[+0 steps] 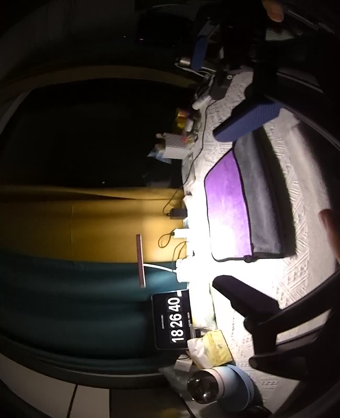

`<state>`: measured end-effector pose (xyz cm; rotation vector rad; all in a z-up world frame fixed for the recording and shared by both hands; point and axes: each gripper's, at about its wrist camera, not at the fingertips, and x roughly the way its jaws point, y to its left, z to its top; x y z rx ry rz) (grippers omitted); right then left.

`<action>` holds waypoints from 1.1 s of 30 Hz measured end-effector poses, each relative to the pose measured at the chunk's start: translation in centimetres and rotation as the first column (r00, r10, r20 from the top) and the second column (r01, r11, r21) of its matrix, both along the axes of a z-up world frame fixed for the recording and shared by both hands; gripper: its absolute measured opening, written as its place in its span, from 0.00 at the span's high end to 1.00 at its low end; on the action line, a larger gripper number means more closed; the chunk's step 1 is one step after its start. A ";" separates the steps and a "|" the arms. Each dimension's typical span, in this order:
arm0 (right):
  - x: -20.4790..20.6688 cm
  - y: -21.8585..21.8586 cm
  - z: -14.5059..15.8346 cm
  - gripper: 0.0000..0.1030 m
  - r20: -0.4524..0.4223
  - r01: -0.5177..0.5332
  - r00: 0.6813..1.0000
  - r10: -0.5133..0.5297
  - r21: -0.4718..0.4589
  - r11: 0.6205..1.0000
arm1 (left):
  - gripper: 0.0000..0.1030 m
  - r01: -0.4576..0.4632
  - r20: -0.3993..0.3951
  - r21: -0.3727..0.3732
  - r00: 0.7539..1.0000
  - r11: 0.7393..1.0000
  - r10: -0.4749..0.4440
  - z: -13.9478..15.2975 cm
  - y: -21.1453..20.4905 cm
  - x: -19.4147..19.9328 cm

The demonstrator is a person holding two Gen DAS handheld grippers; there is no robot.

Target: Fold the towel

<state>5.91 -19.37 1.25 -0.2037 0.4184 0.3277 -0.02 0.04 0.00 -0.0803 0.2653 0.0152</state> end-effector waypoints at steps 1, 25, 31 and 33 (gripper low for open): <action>0.0 0.0 0.0 0.13 -0.004 0.001 1.000 -0.001 -0.008 1.000 | 0.01 -0.007 0.006 -0.007 1.000 1.000 0.007 0.0 0.1 0.0; 0.0 0.2 0.0 0.13 -0.012 -0.006 1.000 0.005 -0.002 1.000 | 0.01 -0.004 -0.016 -0.007 1.000 1.000 0.003 -0.2 0.3 -0.2; 0.0 0.1 0.0 0.13 -0.013 -0.005 1.000 0.005 -0.001 1.000 | 0.01 -0.004 -0.015 -0.009 1.000 1.000 0.004 -0.3 0.3 -0.2; 0.1 0.0 0.0 0.13 -0.013 -0.006 1.000 0.006 -0.001 1.000 | 0.01 -0.003 -0.015 -0.008 1.000 1.000 0.003 -0.3 0.4 -0.2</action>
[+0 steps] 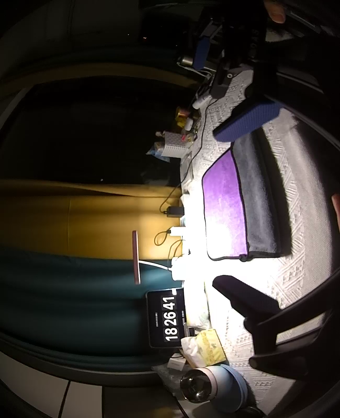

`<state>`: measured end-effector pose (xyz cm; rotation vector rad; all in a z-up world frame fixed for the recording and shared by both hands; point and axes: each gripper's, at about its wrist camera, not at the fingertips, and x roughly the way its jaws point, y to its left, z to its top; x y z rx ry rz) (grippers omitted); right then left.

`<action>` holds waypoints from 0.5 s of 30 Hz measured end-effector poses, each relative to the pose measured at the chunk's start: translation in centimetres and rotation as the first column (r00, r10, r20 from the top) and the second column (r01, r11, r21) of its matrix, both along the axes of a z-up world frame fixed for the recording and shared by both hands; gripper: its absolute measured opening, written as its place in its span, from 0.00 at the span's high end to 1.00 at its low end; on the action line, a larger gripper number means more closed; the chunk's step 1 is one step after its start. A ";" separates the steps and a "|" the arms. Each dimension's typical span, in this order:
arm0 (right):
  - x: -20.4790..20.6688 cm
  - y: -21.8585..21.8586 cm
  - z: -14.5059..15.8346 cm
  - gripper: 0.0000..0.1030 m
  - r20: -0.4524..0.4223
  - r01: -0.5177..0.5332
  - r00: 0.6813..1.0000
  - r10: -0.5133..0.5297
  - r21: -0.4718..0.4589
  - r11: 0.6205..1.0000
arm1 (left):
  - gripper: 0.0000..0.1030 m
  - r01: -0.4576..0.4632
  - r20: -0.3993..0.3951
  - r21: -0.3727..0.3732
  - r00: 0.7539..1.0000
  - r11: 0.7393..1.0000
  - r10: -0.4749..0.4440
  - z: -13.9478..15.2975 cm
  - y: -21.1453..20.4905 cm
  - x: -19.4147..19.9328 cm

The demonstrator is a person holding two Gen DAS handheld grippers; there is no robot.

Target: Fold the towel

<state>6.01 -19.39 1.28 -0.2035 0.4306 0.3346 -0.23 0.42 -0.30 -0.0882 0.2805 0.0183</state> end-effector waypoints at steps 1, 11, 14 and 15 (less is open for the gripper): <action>0.0 0.0 0.0 0.13 0.000 -0.001 1.000 0.001 0.001 1.000 | 0.01 0.000 -0.001 0.000 1.000 1.000 0.000 0.0 0.0 0.0; 0.0 0.3 -0.3 0.13 -0.004 -0.004 1.000 0.004 0.001 1.000 | 0.01 -0.007 -0.001 -0.008 1.000 1.000 0.007 -0.1 0.3 -0.2; -0.2 0.3 -0.2 0.13 -0.005 -0.004 1.000 0.004 0.003 1.000 | 0.01 -0.007 0.001 -0.008 1.000 1.000 0.007 -0.1 0.2 -0.1; -0.2 0.3 -0.2 0.13 -0.005 -0.004 1.000 0.004 0.003 1.000 | 0.01 -0.006 0.002 -0.008 1.000 1.000 0.006 -0.1 0.2 -0.1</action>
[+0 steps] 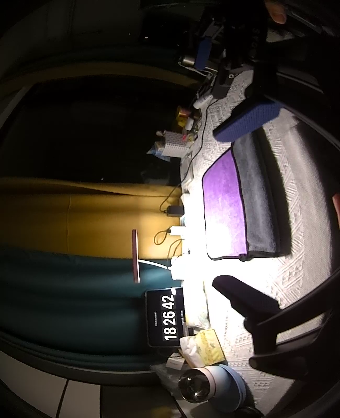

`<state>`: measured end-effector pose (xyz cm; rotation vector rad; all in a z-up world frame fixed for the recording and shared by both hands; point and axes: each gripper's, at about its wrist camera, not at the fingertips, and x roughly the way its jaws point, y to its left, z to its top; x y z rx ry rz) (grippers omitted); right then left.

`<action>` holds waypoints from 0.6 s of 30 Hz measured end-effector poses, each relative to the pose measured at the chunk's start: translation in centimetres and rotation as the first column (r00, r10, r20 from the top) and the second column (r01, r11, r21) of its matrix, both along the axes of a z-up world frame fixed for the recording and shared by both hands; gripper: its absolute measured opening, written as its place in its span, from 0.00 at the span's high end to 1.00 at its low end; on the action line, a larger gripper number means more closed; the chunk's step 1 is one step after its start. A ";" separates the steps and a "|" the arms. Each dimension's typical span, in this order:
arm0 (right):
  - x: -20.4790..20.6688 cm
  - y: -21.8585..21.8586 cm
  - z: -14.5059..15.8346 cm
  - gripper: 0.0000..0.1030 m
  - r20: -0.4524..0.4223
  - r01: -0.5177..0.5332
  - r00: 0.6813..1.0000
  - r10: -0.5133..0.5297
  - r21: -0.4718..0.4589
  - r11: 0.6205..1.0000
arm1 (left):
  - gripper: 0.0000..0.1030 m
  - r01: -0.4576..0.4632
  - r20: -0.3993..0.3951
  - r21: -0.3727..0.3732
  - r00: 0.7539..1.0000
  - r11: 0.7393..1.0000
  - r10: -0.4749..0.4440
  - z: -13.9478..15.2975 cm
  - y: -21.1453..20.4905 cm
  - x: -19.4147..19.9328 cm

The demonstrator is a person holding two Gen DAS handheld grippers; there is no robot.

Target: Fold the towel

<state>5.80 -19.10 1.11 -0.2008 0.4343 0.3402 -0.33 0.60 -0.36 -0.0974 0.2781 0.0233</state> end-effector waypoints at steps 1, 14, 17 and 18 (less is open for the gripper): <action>0.0 0.1 0.0 0.13 0.001 0.000 1.000 0.000 0.000 1.000 | 0.01 0.000 -0.001 0.000 1.000 1.000 0.000 0.0 0.0 0.0; 0.0 0.1 -0.1 0.13 -0.002 0.001 1.000 -0.001 0.001 1.000 | 0.01 -0.001 -0.002 -0.001 1.000 1.000 0.001 0.0 0.0 0.0; 0.1 0.0 0.0 0.13 -0.003 0.000 1.000 0.000 0.001 1.000 | 0.01 -0.002 -0.001 -0.001 1.000 1.000 0.002 0.0 0.0 -0.1; 0.1 0.0 0.0 0.13 -0.003 0.001 1.000 -0.001 0.001 1.000 | 0.01 -0.002 -0.001 -0.001 1.000 1.000 0.002 0.0 0.0 -0.1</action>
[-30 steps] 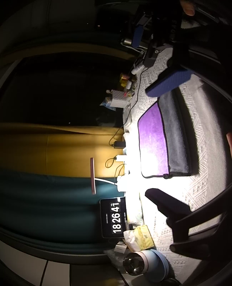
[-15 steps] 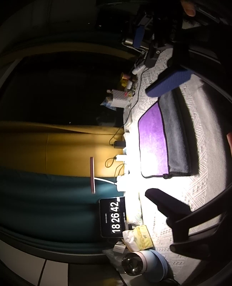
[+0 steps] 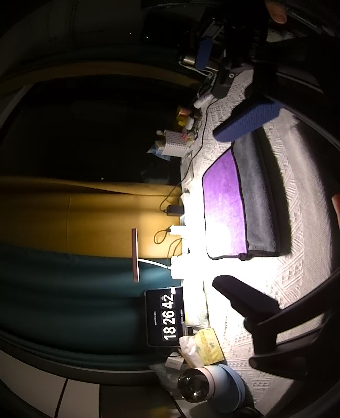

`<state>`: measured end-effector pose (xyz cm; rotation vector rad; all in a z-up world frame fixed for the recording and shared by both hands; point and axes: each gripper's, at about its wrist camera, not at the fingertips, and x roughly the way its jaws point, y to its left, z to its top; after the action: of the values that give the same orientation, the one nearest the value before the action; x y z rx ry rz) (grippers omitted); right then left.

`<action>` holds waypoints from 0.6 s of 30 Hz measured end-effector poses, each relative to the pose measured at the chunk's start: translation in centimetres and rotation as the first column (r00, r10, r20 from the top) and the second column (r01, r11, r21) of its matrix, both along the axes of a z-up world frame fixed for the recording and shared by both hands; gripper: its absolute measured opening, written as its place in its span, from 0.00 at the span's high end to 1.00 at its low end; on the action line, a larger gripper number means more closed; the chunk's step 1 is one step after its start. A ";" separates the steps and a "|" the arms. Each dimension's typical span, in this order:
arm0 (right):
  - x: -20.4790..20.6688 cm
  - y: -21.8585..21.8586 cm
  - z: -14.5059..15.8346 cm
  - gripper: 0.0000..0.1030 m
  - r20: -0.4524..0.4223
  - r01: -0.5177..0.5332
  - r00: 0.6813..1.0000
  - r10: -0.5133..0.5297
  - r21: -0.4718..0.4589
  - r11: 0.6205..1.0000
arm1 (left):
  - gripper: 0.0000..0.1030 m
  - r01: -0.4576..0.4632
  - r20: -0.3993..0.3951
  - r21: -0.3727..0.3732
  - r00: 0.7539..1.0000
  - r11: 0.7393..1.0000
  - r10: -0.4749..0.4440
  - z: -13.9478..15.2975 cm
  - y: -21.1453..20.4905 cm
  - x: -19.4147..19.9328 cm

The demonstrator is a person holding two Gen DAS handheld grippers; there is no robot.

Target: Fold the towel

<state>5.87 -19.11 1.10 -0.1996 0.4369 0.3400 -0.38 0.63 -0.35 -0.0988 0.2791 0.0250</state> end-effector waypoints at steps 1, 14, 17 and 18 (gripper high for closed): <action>0.0 0.1 -0.1 0.13 0.000 0.000 1.000 0.000 0.001 1.000 | 0.01 0.000 0.000 0.000 1.000 1.000 0.000 0.0 0.0 0.0; 0.0 0.1 -0.1 0.13 -0.001 -0.001 1.000 0.001 0.001 1.000 | 0.01 0.002 0.002 0.000 1.000 1.000 -0.002 0.0 0.0 0.0; 0.0 0.1 -0.1 0.13 -0.002 -0.001 1.000 0.001 0.001 1.000 | 0.01 0.001 0.002 -0.001 1.000 1.000 -0.001 0.0 0.0 0.0; 0.0 0.1 -0.1 0.13 -0.002 -0.001 1.000 0.001 0.001 1.000 | 0.01 0.001 0.002 -0.001 1.000 1.000 -0.001 0.0 0.0 0.0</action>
<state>5.85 -19.04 1.02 -0.1986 0.4381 0.3419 -0.34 0.59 -0.35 -0.1000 0.2772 0.0238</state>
